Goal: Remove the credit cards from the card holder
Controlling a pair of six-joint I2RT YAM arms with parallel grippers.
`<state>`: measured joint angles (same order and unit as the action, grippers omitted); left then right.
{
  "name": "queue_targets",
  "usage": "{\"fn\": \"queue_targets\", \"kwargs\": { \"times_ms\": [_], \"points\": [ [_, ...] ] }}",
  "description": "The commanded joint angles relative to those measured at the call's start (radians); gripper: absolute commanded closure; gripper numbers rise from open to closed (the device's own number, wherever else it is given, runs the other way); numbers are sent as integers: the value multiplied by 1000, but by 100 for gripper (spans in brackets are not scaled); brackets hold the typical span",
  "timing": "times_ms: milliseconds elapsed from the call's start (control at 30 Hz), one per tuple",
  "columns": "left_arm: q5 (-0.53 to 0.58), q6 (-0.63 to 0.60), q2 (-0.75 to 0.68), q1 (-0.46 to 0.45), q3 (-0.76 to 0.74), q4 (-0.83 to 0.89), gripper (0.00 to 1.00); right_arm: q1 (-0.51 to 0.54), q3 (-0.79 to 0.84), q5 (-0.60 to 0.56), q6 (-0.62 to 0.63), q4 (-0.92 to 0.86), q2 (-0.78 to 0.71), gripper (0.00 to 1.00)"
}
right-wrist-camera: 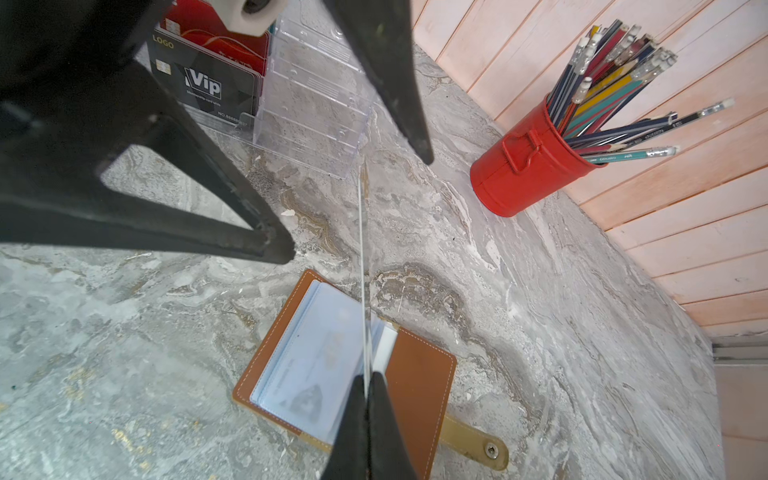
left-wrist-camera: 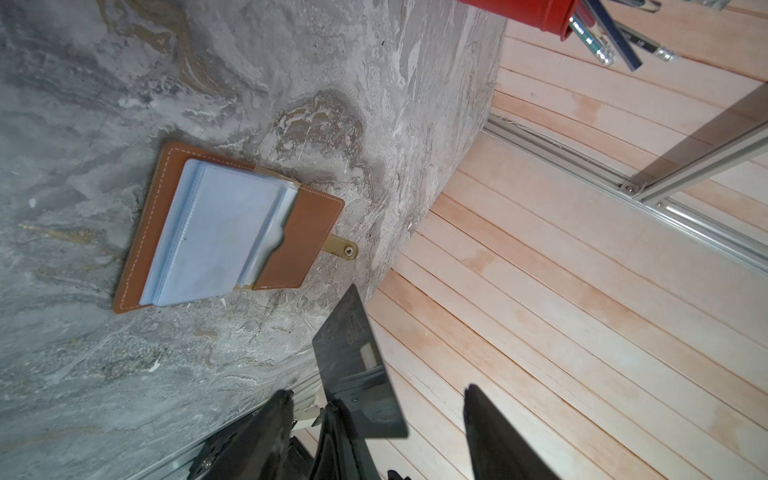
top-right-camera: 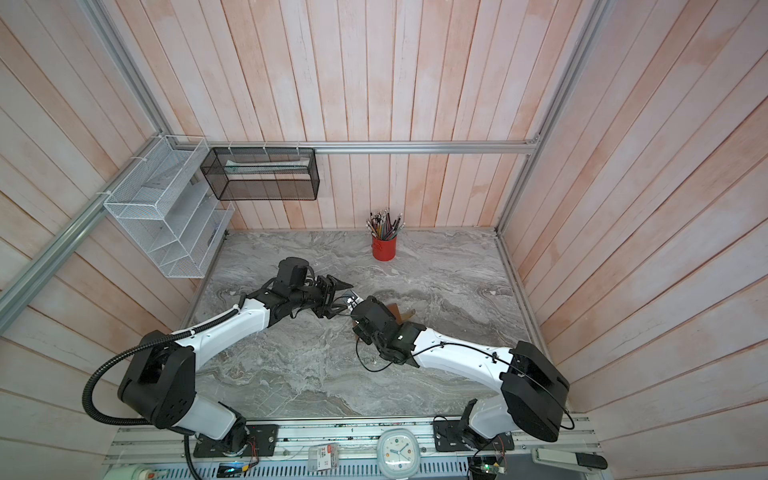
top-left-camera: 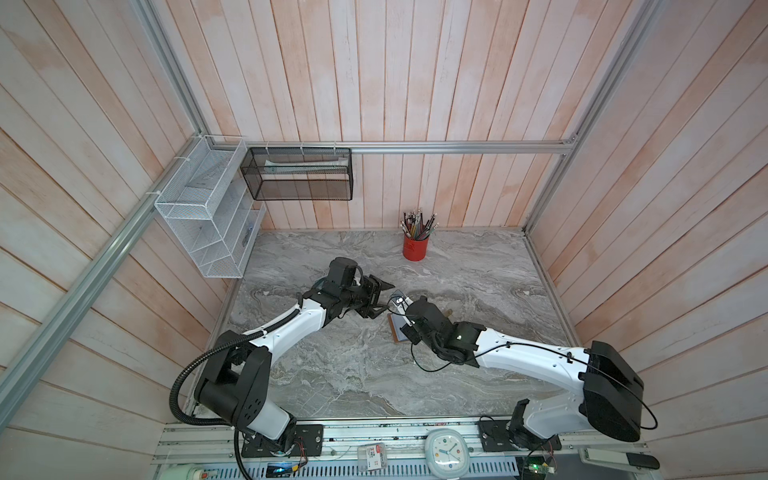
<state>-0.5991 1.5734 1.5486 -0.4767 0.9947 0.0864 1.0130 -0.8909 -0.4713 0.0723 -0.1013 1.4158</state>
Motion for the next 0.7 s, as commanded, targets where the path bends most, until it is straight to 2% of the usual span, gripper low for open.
{"fn": "queue_targets", "kwargs": {
  "times_ms": [0, 100, 200, 433, 533, 667],
  "points": [
    [-27, -15, 38, 6, -12, -23, 37, 5, 3, -16, 3, 13, 15, 100],
    [-48, -36, 56, 6, -9, -27, 48, 7, 8, -16, 9, 17, 15, 100],
    [-59, -46, 67, 7, -7, -21, 49, 9, 7, -21, 11, 21, 20, 100],
    [-69, -79, 82, 6, 16, -3, 59, 18, 4, -26, 20, 23, 43, 100],
    [-77, -99, 90, 6, 28, 14, 60, 24, 6, -37, 23, 21, 47, 100],
    [-91, -127, 99, 8, 29, 29, 72, 28, 13, -41, 29, 31, 40, 100]
  ]
}}
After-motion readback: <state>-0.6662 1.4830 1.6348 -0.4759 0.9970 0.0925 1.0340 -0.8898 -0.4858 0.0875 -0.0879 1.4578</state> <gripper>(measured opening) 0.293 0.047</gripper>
